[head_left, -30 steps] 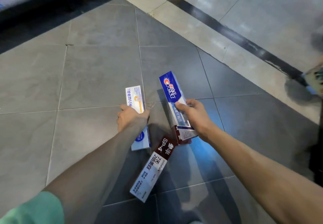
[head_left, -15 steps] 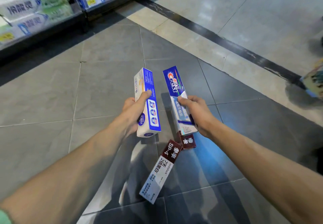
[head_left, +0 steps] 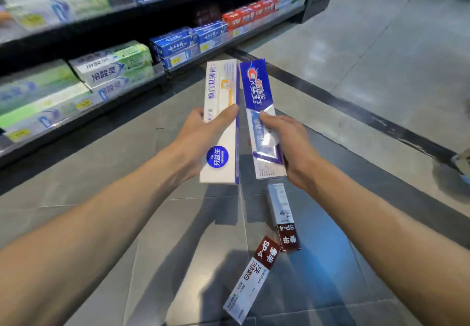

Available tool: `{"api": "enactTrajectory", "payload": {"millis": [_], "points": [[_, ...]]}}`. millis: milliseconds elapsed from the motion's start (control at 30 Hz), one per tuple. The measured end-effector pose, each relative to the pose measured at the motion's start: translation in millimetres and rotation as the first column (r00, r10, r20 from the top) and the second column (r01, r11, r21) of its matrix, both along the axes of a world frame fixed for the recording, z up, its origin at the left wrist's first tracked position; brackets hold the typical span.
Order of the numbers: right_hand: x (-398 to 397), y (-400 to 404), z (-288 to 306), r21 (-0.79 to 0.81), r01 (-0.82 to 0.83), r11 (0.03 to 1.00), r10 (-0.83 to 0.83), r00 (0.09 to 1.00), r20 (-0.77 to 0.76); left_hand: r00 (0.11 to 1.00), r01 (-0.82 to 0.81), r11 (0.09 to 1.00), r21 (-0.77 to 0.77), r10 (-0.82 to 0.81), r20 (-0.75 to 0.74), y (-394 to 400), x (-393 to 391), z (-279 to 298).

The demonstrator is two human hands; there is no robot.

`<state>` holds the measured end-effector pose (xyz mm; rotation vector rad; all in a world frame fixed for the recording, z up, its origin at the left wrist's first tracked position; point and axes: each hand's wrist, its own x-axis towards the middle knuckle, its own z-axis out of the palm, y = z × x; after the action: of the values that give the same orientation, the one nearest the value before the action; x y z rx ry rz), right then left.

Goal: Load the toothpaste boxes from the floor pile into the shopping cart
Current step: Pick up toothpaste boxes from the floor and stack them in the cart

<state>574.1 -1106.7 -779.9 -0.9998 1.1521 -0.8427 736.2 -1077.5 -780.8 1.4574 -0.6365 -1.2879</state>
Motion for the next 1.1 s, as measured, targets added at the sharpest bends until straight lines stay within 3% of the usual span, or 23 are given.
{"api": "enactTrajectory", "payload": {"millis": [267,500,733,900,1100], "points": [[27.1,38.0,176.8,0.009,-0.023,1.000,0.022,0.994,0.110,0.998,-0.059,0.997,-0.045,0.058,-0.007,40.7,13.5,174.4],[34.0,68.4,406.2,0.001,-0.078,0.997,0.078,0.993,0.086,0.995,-0.099,0.982,-0.158,0.092,-0.046,74.6,14.1,398.2],[37.0,107.5,609.7,-0.014,-0.096,0.995,0.096,0.992,0.079,0.992,-0.115,0.979,-0.167,0.105,-0.070,114.0,16.2,607.6],[37.6,133.7,703.4,-0.057,-0.098,0.994,0.102,0.992,0.075,0.986,-0.133,0.977,-0.165,0.113,-0.126,135.3,17.8,702.0],[38.0,154.0,766.0,-0.094,-0.114,0.989,0.119,0.992,0.053,0.970,-0.167,0.972,-0.164,0.133,-0.202,158.5,18.1,765.7]]}}
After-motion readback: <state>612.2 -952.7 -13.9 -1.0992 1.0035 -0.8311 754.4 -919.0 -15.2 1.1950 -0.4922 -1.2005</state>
